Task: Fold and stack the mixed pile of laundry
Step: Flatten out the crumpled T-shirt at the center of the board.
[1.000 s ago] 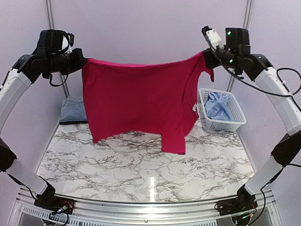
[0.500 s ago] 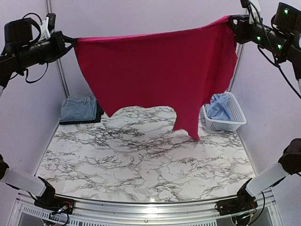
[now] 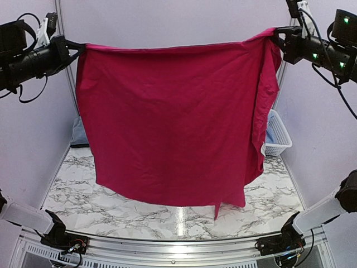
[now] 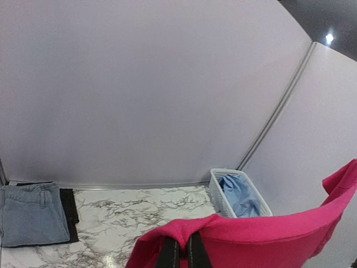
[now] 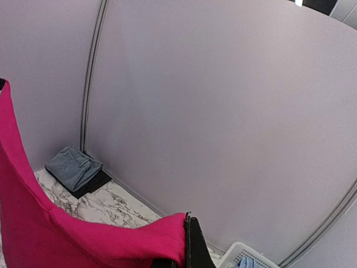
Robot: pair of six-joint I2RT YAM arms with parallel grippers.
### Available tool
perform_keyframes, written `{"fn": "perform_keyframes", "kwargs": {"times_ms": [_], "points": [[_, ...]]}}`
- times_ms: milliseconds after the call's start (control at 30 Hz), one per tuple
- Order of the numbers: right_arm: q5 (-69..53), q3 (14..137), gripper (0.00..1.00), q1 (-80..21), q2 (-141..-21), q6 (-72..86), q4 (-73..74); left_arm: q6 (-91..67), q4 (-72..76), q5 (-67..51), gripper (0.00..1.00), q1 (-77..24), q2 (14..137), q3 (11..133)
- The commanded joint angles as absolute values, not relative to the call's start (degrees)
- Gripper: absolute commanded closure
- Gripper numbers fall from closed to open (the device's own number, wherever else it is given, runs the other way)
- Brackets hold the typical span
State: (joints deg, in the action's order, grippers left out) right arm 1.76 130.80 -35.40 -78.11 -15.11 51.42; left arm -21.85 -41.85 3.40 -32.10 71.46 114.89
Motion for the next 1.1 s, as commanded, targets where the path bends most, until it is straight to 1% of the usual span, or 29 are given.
{"fn": "perform_keyframes", "kwargs": {"times_ms": [0, 133, 200, 233, 300, 333, 367, 400, 433, 467, 500, 533, 567, 600, 633, 733, 867, 933, 1067], "points": [[0.73, 127.11, 1.00, -27.95, -82.80, -14.33, 46.24, -23.81, -42.56, 13.23, 1.00, -29.83, 76.05, 112.75], [-5.56, 117.50, 1.00, -19.96, -89.68, -12.81, 39.23, -24.72, -41.27, 14.18, 1.00, -26.37, 84.62, 110.38], [-7.94, 115.14, 0.98, -18.58, -94.97, -11.76, 34.70, -25.01, -39.08, 13.85, 1.00, -24.54, 88.95, 108.40], [-8.29, 116.71, 0.97, -18.08, -98.36, -11.33, 34.13, -25.36, -37.92, 14.41, 1.00, -23.44, 91.09, 107.41], [-5.99, 124.87, 0.90, -17.36, -107.20, -11.06, 36.78, -25.16, -34.06, 13.97, 1.00, -20.78, 95.57, 105.64], [-3.82, 129.60, 0.76, -17.09, -111.91, -10.56, 38.47, -25.15, -32.93, 13.90, 0.89, -19.89, 98.29, 105.69], [-3.43, 132.68, 0.20, -16.57, -114.95, -9.38, 38.81, -24.53, -32.02, 13.83, 0.74, -19.44, 100.82, 106.48], [-4.00, 134.50, 0.04, -15.88, -116.89, -7.81, 38.73, -23.71, -31.63, 13.95, 0.63, -19.16, 103.36, 108.10], [-3.86, 136.03, 0.02, -15.60, -118.50, -6.89, 39.06, -23.20, -32.06, 14.73, 0.53, -19.05, 105.66, 110.98], [-3.94, 138.65, 0.01, -15.56, -120.09, -6.56, 40.69, -22.88, -32.90, 15.10, 0.39, -18.73, 107.34, 113.08], [-4.81, 140.32, 0.02, -15.59, -121.07, -6.26, 42.15, -22.55, -34.35, 15.15, 0.29, -18.59, 108.78, 115.19], [-6.12, 139.47, 0.01, -15.56, -120.59, -6.02, 42.23, -22.58, -35.35, 15.71, 0.20, -18.63, 109.79, 116.83], [-6.92, 137.05, 0.01, -15.56, -119.27, -5.73, 41.41, -22.55, -37.03, 15.72, 0.09, -18.61, 110.35, 117.91], [-7.72, 134.73, 0.02, -15.56, -117.66, -5.44, 40.85, -21.72, -37.61, 14.99, 0.03, -18.63, 110.43, 117.91], [-8.36, 132.83, 0.01, -15.56, -116.52, -5.23, 40.91, -21.70, -38.03, 14.67, 0.01, -18.71, 110.09, 117.08], [-12.13, 129.11, 0.01, -15.60, -114.48, -4.57, 44.14, -20.95, -38.11, 10.30, 0.01, -19.42, 107.17, 110.33], [-17.80, 116.78, 0.02, -17.58, -108.55, -2.19, 45.48, -19.13, -38.03, 6.18, 0.01, -23.60, 100.84, 98.06], [-18.13, 108.48, 0.02, -19.90, -104.52, -1.35, 44.82, -19.12, -37.66, 2.70, 0.03, -25.94, 98.83, 92.01], [-21.84, 94.08, 0.06, -21.65, -98.41, 2.99, 41.01, -20.02, -36.23, 1.10, 0.12, -30.50, 96.84, 81.26]]}}
